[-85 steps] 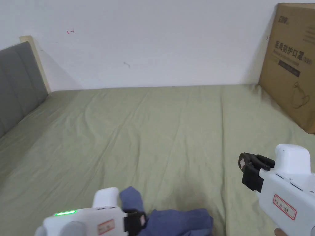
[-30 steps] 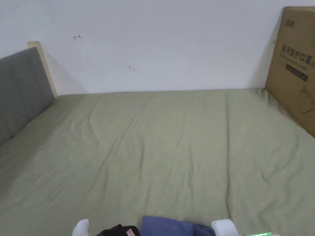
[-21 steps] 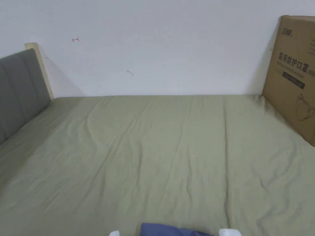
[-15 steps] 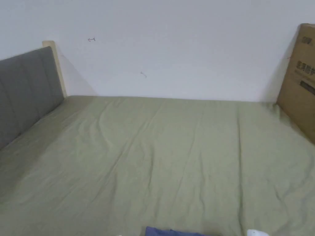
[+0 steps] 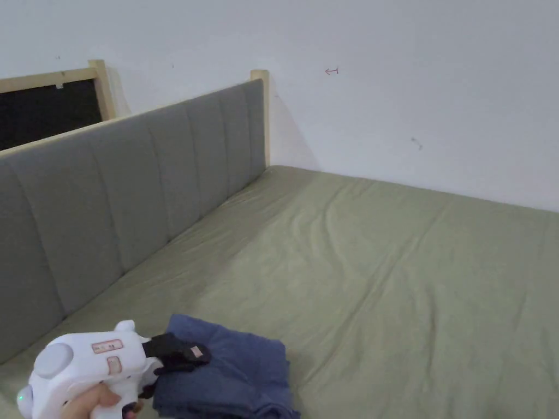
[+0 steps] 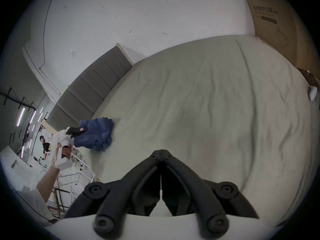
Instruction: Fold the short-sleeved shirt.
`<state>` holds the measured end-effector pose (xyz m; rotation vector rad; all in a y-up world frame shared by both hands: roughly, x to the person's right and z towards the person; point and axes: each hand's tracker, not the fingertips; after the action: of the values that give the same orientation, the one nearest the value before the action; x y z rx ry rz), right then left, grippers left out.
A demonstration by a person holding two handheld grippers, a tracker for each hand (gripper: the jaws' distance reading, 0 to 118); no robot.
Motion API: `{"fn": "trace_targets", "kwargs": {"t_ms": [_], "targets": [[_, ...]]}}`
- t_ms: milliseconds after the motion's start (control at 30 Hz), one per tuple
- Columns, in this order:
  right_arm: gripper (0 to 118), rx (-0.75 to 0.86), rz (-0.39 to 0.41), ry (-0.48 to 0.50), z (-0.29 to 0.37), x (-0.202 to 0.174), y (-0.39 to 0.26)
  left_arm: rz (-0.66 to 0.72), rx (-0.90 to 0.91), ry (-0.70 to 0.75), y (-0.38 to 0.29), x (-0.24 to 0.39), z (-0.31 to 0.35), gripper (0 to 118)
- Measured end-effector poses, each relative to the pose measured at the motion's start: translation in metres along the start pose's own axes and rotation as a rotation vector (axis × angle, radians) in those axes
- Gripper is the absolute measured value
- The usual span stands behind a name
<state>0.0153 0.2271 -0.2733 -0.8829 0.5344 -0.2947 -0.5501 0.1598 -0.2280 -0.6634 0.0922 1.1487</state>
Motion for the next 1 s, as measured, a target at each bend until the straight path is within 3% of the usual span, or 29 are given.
{"fn": "trace_targets", "kwargs": {"t_ms": [33,67,100,167,200,367,400,433,467,500,533,600,700,733,867,1000], "targets": [[0,-0.011,0.017,0.0,-0.006,-0.005,0.001,-0.001,0.031,0.04,0.01,-0.004,0.005,41],[0,-0.02,0.034,-0.001,-0.011,-0.009,0.002,-0.013,0.075,0.096,0.06,-0.029,0.021,68],[0,-0.027,0.042,0.001,-0.014,-0.012,0.003,-0.025,0.128,0.146,0.099,-0.051,0.034,78],[0,-0.039,0.05,0.01,-0.019,-0.019,0.004,-0.055,0.225,0.199,0.097,-0.058,0.035,97],[0,-0.04,0.055,0.012,-0.02,-0.02,0.003,-0.086,0.244,0.217,0.094,-0.059,0.037,116],[0,-0.007,0.06,0.01,-0.006,-0.013,0.003,-0.356,0.469,0.35,0.023,0.024,0.087,116],[0,0.007,0.058,0.002,-0.001,-0.01,0.004,-0.433,0.489,0.337,0.004,0.041,0.093,113],[0,0.027,0.052,-0.009,0.004,-0.008,0.003,-0.515,0.454,0.301,-0.015,0.058,0.095,99],[0,0.049,0.049,-0.025,0.009,-0.007,0.003,-0.593,0.41,0.252,-0.041,0.079,0.096,76],[0,0.072,0.05,-0.038,0.014,-0.001,0.002,-0.658,0.378,0.223,-0.036,0.088,0.083,43],[0,0.094,0.053,-0.048,0.018,0.006,0.002,-0.709,0.354,0.216,-0.057,0.103,0.076,0],[0,0.131,0.051,-0.078,0.032,0.007,0.0,-0.751,0.297,0.232,-0.107,0.135,0.053,1],[0,0.2,0.077,-0.131,0.059,0.009,-0.003,-0.845,0.141,0.134,-0.175,0.18,0.003,1],[0,0.218,0.096,-0.15,0.069,0.01,-0.003,-0.938,0.159,0.149,-0.191,0.194,-0.005,1],[0,0.328,0.159,-0.256,0.121,0.02,0.001,-1.004,0.168,0.055,-0.264,0.252,-0.023,1],[0,0.454,0.233,-0.396,0.176,0.03,0.016,-1.166,0.305,-0.01,-0.312,0.316,-0.009,1]]}}
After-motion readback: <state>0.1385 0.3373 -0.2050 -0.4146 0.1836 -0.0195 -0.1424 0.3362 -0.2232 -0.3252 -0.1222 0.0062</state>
